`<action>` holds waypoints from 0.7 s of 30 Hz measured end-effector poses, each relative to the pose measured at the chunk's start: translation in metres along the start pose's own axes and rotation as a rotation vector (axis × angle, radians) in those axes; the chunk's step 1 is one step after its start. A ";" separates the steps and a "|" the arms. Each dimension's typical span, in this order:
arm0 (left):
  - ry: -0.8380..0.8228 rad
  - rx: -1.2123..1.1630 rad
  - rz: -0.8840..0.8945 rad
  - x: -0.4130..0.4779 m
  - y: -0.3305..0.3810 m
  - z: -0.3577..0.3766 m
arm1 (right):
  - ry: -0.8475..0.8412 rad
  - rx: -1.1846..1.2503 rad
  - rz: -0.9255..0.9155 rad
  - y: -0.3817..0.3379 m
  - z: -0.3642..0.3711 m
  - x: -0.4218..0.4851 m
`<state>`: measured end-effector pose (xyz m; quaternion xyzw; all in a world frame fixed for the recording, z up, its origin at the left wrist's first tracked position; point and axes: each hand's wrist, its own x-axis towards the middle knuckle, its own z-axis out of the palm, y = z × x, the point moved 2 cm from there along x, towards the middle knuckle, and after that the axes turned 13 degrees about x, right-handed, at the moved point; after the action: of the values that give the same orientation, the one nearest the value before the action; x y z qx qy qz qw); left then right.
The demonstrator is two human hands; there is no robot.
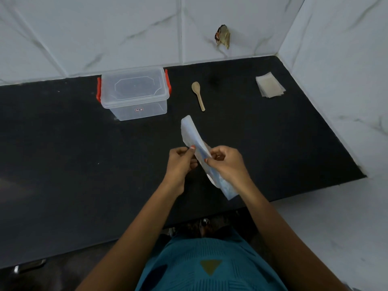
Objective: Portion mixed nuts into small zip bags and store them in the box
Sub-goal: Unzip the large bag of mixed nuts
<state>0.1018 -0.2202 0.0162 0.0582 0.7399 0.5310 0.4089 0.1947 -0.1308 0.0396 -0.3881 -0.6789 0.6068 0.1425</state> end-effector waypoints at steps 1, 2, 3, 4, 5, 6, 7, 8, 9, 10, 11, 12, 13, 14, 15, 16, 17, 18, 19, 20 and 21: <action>0.001 -0.010 0.030 -0.002 0.003 0.000 | 0.018 -0.037 -0.061 -0.003 0.001 -0.002; -0.010 -0.021 0.046 -0.005 0.006 0.000 | 0.032 -0.088 -0.118 -0.005 0.004 -0.005; -0.022 -0.024 0.055 -0.007 0.009 0.001 | 0.037 -0.150 -0.167 -0.007 0.007 -0.007; -0.026 -0.016 0.063 -0.008 0.012 0.001 | 0.033 -0.206 -0.209 -0.008 0.010 -0.009; -0.018 0.004 0.070 -0.008 0.014 0.001 | 0.019 -0.238 -0.243 -0.008 0.013 -0.010; -0.008 0.018 0.072 -0.008 0.015 0.000 | -0.001 -0.245 -0.257 -0.007 0.015 -0.011; -0.002 0.017 0.068 -0.007 0.016 -0.002 | -0.022 -0.216 -0.249 -0.007 0.015 -0.012; -0.007 0.000 0.057 -0.007 0.016 -0.003 | -0.036 -0.153 -0.214 -0.006 0.015 -0.012; -0.022 -0.024 0.046 -0.007 0.015 -0.004 | -0.041 -0.067 -0.163 -0.006 0.013 -0.012; -0.042 -0.052 0.043 -0.008 0.015 -0.006 | -0.035 0.017 -0.110 -0.006 0.010 -0.012; -0.059 -0.077 0.046 -0.009 0.015 -0.006 | -0.021 0.079 -0.063 -0.006 0.008 -0.011; -0.069 -0.095 0.046 -0.010 0.014 -0.007 | -0.010 0.119 -0.020 -0.006 0.006 -0.010; -0.074 -0.108 0.043 -0.010 0.014 -0.007 | -0.008 0.146 0.020 -0.007 0.005 -0.009; -0.077 -0.116 0.039 -0.010 0.013 -0.007 | -0.017 0.163 0.057 -0.007 0.005 -0.009; -0.078 -0.117 0.039 -0.010 0.013 -0.007 | -0.035 0.173 0.085 -0.009 0.005 -0.009; -0.079 -0.113 0.040 -0.011 0.013 -0.007 | -0.054 0.177 0.104 -0.010 0.005 -0.010; -0.079 -0.098 0.043 -0.011 0.014 -0.007 | -0.066 0.186 0.116 -0.012 0.006 -0.010; -0.077 -0.073 0.049 -0.012 0.015 -0.007 | -0.069 0.197 0.122 -0.014 0.006 -0.011; -0.068 -0.033 0.057 -0.013 0.016 -0.008 | -0.068 0.205 0.123 -0.016 0.006 -0.011; -0.050 0.011 0.065 -0.014 0.017 -0.009 | -0.066 0.202 0.113 -0.019 0.005 -0.012; -0.020 0.049 0.080 -0.016 0.018 -0.010 | -0.061 0.187 0.093 -0.022 0.005 -0.012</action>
<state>0.0991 -0.2282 0.0408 0.1029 0.7455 0.5281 0.3934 0.1917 -0.1425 0.0621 -0.3854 -0.6047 0.6849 0.1293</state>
